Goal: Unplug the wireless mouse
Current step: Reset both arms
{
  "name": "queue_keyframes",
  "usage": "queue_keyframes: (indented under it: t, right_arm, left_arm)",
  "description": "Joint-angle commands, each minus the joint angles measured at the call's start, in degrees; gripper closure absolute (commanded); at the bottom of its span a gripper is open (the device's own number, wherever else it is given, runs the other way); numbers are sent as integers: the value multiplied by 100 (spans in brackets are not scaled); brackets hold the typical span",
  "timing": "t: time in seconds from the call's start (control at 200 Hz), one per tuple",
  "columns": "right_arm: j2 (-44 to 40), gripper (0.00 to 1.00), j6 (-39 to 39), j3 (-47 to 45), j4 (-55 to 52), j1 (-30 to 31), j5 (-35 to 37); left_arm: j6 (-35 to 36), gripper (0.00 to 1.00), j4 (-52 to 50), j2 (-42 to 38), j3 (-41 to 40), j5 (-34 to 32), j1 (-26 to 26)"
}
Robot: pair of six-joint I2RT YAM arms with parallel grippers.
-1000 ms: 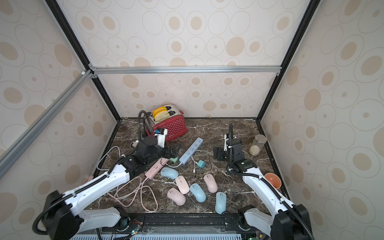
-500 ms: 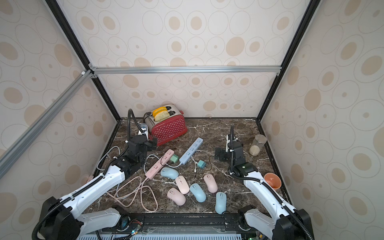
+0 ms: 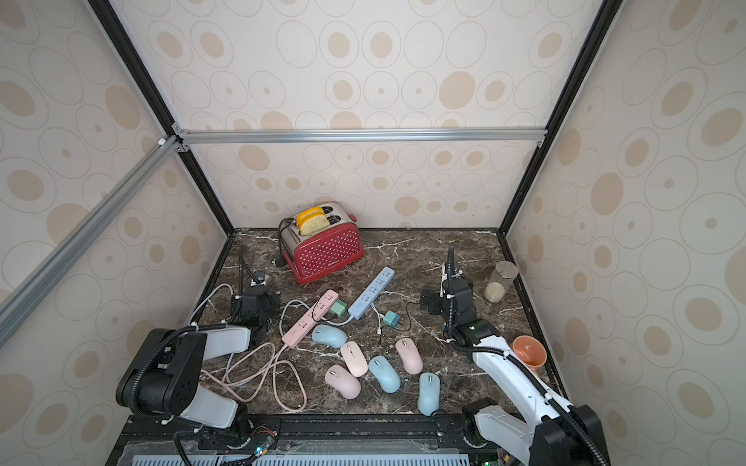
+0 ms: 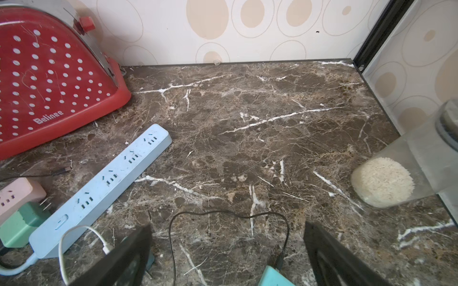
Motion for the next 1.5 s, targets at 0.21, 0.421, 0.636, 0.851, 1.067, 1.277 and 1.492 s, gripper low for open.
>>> queue_keyframes:
  t: [0.21, 0.421, 0.636, 0.851, 1.067, 1.277, 1.492]
  right_arm:
    - [-46, 0, -1494, 6, 671, -112, 564]
    - [114, 0, -2628, -357, 1378, -822, 1612]
    - [1146, 0, -2281, -1215, 3079, -1459, 771]
    - [2189, 0, -2181, -1410, 4501, -1801, 109]
    - [2848, 0, -2107, -1502, 5415, -1962, -45]
    - [2608, 0, -1934, -1389, 4728, -2073, -159]
    - [2650, 0, -1960, -1412, 4866, -2072, -125]
  left_arm:
    - [-521, 1, 1799, 241, -438, 1101, 596]
    - [-595, 1, 1569, 116, -435, 790, 565]
    - [-581, 1, 1548, 108, -431, 778, 552]
    - [-578, 1, 1551, 117, -426, 753, 542]
    - [-580, 1, 1553, 112, -426, 759, 545]
    - [-579, 1, 1549, 117, -426, 758, 547]
    - [-576, 1, 1539, 120, -417, 763, 544]
